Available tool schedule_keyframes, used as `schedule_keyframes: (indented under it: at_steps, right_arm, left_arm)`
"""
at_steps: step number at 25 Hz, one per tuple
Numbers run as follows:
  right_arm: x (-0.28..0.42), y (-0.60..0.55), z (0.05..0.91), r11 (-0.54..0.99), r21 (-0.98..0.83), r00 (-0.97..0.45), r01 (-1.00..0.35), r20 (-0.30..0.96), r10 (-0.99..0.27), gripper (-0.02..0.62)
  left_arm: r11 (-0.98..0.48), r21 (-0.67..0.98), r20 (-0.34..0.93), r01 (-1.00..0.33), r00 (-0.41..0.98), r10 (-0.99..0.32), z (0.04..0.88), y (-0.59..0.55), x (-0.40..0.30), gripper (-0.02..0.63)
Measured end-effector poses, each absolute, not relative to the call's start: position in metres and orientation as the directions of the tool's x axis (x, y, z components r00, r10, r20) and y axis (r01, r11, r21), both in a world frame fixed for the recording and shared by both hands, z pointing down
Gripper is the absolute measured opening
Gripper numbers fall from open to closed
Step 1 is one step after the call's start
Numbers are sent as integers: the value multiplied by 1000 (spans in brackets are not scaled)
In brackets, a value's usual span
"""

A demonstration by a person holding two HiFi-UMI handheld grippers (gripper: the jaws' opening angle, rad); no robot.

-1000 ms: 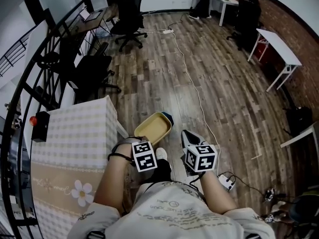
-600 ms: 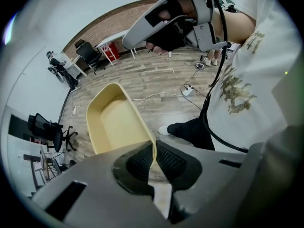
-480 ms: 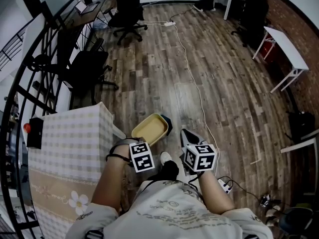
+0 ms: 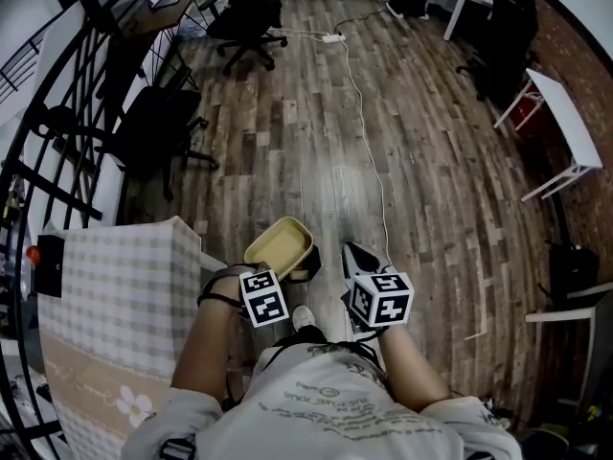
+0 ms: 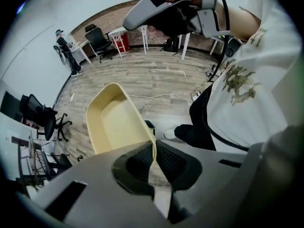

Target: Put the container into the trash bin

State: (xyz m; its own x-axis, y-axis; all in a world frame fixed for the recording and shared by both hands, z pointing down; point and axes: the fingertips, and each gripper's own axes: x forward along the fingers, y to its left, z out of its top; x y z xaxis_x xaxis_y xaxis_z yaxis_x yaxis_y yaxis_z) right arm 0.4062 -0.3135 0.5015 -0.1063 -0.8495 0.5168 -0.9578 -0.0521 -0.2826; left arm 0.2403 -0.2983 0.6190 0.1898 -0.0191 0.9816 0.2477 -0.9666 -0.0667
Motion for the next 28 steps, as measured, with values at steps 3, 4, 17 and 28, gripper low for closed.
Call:
schedule_keyframes:
  at_steps: [3,4,17,28]
  right_arm:
    - [410,-332,512,-41,-290,-126,-956,535,-835,3]
    - [409,-337,516,-35,-290,-135,-956,546,-827,3]
    - [403,-397,562,139,-299,-307,-944,644,-701,3]
    - [403,-425,618,188,-327,-373,-926,716,-591,3]
  left_arm:
    - [-976,-68,986,209,164,-34,631,-319,239,28]
    - [-980,-64,986,188,162,-33,634,-324,238,28]
    - [-997,72,986,38,149,76,671,-329,253,28]
    - [-977,148,972,-151,203,116,760,-347,273,28]
